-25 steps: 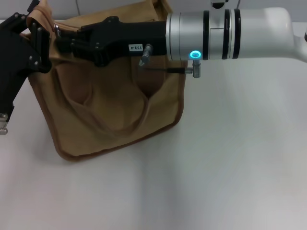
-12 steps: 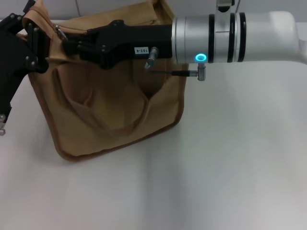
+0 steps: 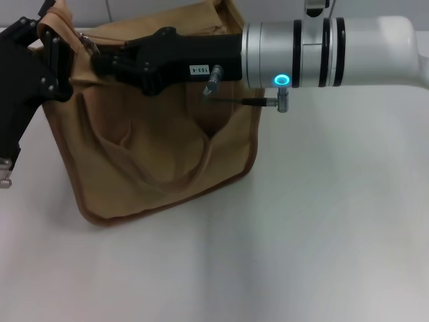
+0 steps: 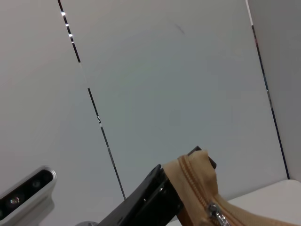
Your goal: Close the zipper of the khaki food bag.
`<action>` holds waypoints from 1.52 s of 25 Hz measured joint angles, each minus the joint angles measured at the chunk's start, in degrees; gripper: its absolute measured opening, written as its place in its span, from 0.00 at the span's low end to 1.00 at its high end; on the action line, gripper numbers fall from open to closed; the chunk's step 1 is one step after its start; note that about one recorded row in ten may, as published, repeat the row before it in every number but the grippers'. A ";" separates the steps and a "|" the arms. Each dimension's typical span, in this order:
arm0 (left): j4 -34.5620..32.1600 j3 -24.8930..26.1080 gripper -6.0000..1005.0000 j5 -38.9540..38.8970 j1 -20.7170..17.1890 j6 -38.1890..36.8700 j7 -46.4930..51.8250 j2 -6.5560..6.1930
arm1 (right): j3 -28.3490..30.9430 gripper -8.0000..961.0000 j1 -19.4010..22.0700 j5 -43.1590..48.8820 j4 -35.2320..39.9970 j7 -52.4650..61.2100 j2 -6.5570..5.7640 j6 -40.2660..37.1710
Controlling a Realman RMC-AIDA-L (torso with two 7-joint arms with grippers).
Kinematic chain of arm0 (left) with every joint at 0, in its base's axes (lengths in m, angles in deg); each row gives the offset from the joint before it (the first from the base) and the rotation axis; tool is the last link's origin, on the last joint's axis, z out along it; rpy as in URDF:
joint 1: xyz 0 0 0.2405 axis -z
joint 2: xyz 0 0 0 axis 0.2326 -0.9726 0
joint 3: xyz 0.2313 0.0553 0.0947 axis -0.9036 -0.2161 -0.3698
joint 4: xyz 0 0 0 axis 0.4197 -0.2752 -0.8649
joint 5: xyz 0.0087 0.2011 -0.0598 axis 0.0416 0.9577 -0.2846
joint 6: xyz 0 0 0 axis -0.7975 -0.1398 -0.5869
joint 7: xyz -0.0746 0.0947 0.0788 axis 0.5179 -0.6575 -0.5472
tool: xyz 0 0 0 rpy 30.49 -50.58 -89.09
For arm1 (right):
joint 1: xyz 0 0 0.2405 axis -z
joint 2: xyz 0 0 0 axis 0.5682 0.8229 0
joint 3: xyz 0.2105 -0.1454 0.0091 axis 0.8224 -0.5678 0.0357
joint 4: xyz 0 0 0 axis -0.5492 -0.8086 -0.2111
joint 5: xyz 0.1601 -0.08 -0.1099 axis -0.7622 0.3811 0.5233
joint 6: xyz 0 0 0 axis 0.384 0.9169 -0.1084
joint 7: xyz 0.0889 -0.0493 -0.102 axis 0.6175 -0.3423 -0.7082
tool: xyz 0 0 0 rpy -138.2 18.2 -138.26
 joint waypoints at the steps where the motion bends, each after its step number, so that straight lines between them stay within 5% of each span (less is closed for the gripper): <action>1: 0.00 -0.02 0.06 0.00 0.01 -0.01 0.00 0.00 | 0.05 0.05 -0.04 -0.03 0.06 0.00 0.00 0.01; 19: 0.00 0.17 0.06 -0.08 -0.10 -0.08 0.48 -0.06 | 0.09 0.01 -0.55 0.09 1.02 1.23 0.14 1.45; 38: 0.95 0.99 0.06 -0.44 -0.68 0.59 0.18 -0.10 | 1.84 0.01 7.46 -0.28 4.05 -2.22 0.31 7.51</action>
